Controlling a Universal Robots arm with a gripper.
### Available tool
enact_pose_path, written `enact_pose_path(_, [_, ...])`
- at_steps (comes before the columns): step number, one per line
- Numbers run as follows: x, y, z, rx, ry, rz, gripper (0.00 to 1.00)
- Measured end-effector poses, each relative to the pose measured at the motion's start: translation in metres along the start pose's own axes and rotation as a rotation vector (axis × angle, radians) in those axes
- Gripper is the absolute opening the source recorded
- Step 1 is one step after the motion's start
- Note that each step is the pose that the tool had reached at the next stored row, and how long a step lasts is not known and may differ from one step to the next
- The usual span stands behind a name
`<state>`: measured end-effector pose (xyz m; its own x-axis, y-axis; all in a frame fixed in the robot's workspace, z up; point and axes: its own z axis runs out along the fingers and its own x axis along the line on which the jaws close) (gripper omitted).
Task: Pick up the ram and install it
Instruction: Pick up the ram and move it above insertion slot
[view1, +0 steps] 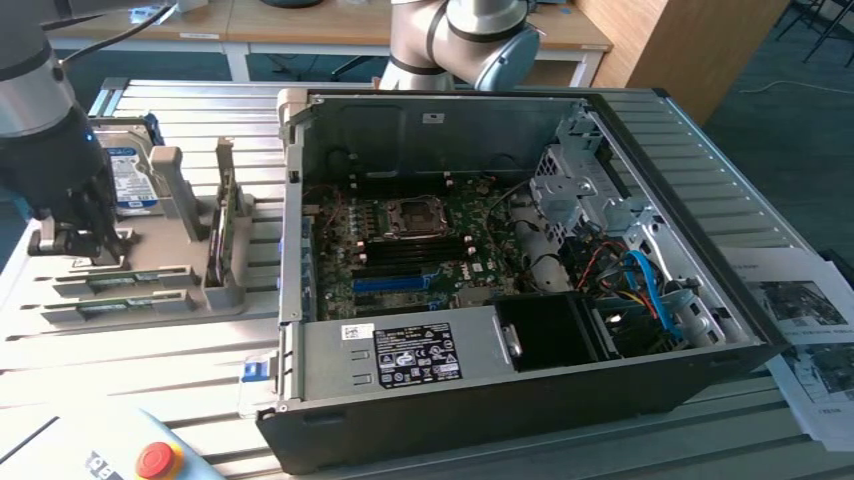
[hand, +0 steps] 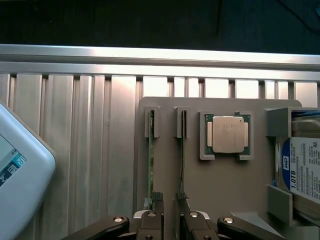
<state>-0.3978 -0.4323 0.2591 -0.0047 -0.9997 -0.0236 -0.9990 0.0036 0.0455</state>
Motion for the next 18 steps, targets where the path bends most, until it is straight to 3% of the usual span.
enact_pose_path(18, [0.0098,-0.0003,0.0038,0.0001,0.0,0.0,0.24])
